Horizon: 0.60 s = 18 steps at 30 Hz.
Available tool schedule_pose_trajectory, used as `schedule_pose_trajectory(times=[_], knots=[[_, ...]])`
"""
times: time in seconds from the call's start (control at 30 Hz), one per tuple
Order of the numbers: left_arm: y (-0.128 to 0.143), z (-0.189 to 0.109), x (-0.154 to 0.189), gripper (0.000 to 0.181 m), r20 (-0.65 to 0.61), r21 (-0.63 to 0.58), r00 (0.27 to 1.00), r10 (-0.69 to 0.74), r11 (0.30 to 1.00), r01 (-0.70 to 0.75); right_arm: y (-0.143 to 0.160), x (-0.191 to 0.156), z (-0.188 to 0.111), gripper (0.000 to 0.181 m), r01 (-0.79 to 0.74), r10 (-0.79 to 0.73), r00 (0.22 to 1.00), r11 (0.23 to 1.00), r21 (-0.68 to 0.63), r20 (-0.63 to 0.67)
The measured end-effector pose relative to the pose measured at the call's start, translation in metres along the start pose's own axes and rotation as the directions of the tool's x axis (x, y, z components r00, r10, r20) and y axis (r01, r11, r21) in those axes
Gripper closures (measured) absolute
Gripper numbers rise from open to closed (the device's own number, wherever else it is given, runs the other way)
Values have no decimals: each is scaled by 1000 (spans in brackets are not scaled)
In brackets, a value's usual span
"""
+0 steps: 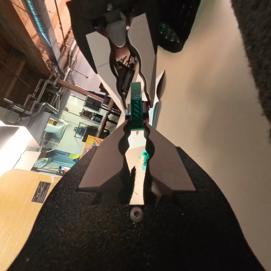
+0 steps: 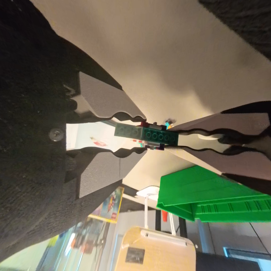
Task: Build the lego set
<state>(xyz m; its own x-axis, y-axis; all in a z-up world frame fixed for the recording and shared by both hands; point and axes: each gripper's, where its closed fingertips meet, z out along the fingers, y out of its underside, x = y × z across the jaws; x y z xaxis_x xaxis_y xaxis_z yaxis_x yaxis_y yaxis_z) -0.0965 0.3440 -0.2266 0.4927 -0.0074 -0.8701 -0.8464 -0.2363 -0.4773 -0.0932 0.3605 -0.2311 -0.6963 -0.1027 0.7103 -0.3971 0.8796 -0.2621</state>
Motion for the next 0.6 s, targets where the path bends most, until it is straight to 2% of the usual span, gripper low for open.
schedule_pose_trajectory(times=[0.27,0.4,0.5,0.53,0.6], knots=[[-1,1,5,166,-26,15,999,-34,999,34,1,-5,1,148,-50,50,998,999,3,32],[3,2,-2,166,8,9,999,-50,999,50,5,1,3,148,-85,85,996,996,-25,-16],[5,3,-2,166,13,3,998,-55,999,55,6,6,-4,131,-279,278,960,960,24,5],[5,3,-1,166,14,2,998,-54,999,54,5,7,-8,129,-385,383,923,921,60,36],[4,3,0,166,11,8,999,-53,999,53,4,2,-15,127,-615,595,784,783,93,177]])
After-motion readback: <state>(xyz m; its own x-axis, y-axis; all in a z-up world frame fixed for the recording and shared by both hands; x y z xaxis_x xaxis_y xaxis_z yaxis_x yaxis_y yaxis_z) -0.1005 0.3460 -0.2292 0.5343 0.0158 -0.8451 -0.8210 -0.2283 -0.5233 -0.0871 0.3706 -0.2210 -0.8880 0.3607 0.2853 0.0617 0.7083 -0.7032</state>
